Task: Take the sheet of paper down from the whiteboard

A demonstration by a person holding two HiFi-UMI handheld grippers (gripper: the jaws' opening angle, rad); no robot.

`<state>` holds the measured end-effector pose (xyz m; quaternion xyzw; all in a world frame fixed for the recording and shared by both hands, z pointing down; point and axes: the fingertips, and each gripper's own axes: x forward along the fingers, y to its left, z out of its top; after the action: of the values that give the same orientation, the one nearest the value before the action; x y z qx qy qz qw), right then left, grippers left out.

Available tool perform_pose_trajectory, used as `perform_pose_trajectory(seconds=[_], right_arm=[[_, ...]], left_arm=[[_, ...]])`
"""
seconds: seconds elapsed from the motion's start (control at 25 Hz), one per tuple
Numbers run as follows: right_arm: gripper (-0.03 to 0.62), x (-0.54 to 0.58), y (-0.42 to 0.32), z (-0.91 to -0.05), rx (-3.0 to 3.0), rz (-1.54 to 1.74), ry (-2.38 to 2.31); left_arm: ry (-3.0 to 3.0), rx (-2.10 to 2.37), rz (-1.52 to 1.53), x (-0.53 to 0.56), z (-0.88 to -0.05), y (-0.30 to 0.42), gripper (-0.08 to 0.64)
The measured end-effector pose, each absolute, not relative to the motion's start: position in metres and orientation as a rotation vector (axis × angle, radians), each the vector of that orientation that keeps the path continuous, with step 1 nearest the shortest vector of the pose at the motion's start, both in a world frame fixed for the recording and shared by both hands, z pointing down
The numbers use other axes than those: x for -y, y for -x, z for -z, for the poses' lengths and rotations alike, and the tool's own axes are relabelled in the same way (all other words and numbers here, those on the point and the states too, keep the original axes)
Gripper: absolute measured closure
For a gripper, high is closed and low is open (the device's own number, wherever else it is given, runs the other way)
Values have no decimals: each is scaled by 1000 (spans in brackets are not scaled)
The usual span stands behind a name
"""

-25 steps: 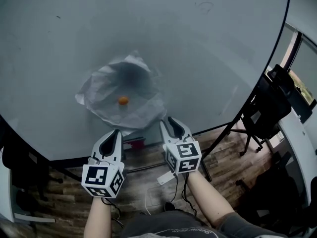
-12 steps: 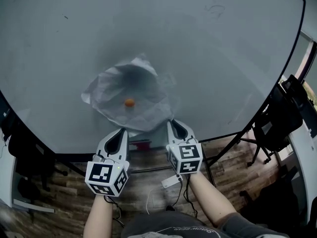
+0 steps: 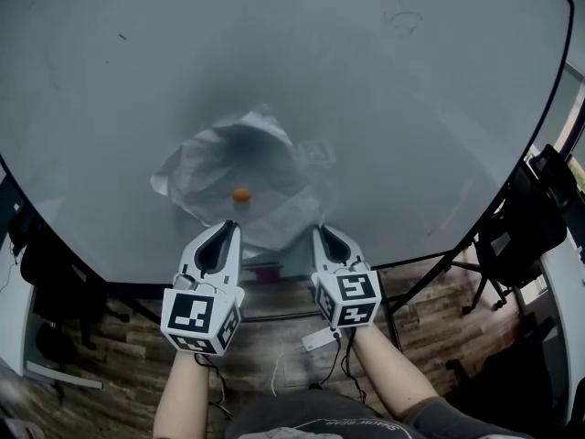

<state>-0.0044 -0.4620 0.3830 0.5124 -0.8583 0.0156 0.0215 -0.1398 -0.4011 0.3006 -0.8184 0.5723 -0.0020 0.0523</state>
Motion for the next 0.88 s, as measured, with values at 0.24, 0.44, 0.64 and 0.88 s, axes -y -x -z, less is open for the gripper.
perform_pose_trajectory(seconds=[0.24, 0.44, 0.64, 0.88], right_arm=[[563, 463, 3, -383, 2671, -54, -1574], [563, 462, 5, -387, 2680, -58, -1556], [563, 463, 6, -387, 2686, -57, -1539], [563, 461, 6, -387, 2696, -50, -1524]], left_arm=[[2400, -1710, 28, 411, -283, 131, 432], [2266, -1763, 15, 423, -271, 135, 407], [2213, -1772, 26, 427, -269, 129, 403], [2100, -1837, 23, 431, -265, 130, 403]])
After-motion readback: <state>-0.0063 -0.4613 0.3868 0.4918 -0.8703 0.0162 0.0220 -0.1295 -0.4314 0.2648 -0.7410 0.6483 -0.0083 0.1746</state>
